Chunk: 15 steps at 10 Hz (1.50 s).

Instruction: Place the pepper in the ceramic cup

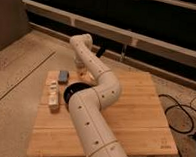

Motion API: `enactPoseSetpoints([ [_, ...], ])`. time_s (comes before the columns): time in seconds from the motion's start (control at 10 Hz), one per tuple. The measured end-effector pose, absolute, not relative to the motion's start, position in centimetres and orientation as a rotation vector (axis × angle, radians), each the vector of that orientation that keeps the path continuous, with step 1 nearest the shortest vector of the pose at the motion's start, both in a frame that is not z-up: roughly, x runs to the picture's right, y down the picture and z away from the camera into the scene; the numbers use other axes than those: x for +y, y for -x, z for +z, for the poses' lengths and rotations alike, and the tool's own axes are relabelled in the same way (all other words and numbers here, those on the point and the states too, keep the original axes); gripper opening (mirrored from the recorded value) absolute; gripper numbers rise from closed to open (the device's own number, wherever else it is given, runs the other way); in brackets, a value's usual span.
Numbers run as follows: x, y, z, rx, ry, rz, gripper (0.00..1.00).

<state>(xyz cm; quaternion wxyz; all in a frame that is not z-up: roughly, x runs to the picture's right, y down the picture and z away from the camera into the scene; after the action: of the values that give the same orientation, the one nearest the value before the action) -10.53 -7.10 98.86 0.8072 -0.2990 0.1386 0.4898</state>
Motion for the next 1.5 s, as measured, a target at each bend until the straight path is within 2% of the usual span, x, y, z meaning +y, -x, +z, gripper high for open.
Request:
enactPoseSetpoints([
  [0.5, -7.8, 11.2, 98.1, 0.283, 0.64, 1.056, 0.0],
  [0.8, -9.5, 13.4, 97.2, 0.207, 0.641, 1.077, 0.0],
  [1.5, -6.4, 13.6, 97.3, 0.229, 0.653, 1.068, 0.0],
])
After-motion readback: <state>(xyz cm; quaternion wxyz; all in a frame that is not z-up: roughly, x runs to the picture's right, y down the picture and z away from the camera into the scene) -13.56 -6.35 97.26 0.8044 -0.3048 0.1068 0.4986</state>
